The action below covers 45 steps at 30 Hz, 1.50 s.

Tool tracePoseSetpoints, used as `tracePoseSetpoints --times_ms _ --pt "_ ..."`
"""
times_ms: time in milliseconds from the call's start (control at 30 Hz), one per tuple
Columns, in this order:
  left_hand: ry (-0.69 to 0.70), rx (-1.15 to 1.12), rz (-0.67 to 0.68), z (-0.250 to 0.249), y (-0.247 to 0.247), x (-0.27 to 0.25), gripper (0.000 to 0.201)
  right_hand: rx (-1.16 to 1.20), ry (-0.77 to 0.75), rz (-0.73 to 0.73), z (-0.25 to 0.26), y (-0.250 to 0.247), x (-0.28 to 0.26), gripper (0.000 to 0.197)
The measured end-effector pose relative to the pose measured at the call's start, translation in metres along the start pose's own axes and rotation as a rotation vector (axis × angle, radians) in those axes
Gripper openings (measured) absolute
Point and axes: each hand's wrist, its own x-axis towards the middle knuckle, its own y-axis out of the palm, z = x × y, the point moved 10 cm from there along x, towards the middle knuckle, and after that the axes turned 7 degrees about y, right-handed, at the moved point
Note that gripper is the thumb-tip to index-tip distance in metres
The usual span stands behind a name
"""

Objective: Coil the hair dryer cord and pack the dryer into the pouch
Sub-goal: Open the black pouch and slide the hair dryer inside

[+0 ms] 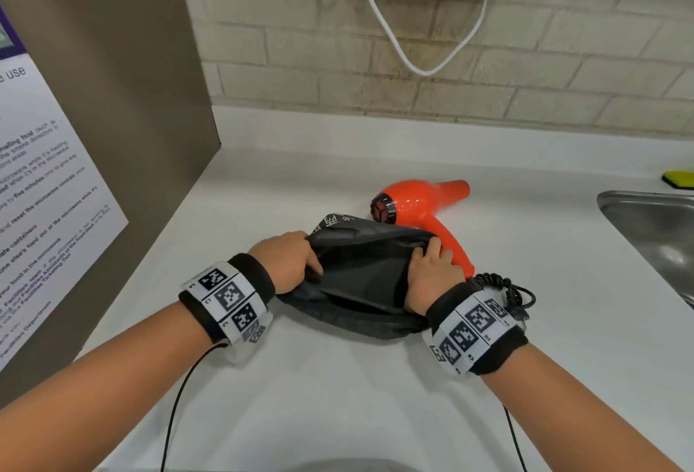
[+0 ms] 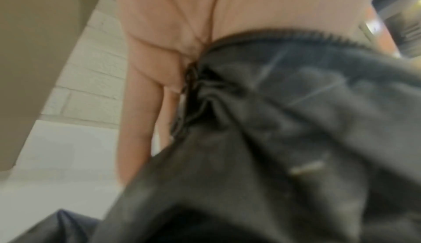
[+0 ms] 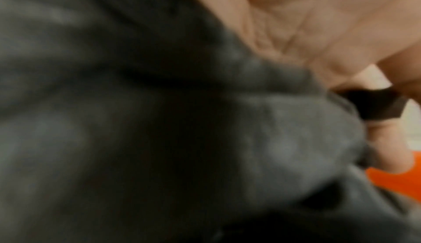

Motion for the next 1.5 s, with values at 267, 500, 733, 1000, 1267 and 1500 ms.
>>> tracePoseSetpoints --times_ms 267,500,733,1000,1267,1500 --pt "-0.139 0.037 0.080 0.015 0.013 0.001 0.073 0.165 -0.298 0.103 0.017 -0.003 -0.013 0.069" --pt "-0.201 -0.033 0.024 0.020 0.013 0.006 0.084 0.490 0.053 -0.045 -0.057 -0.026 0.009 0.047" --pt "-0.182 -0.020 0.023 0.010 0.010 0.014 0.088 0.134 0.188 0.271 -0.093 0.021 0.024 0.056" --pt "-0.181 -0.054 0.013 0.004 0.007 0.013 0.093 0.120 0.165 0.277 -0.081 0.018 0.040 0.065" --pt "-0.201 -0.055 0.045 -0.001 0.009 0.020 0.088 0.165 0.208 0.217 -0.088 0.016 0.054 0.057" --pt "-0.239 -0.058 0.042 -0.004 0.005 0.021 0.084 0.483 0.243 0.194 -0.102 0.014 0.061 0.047"
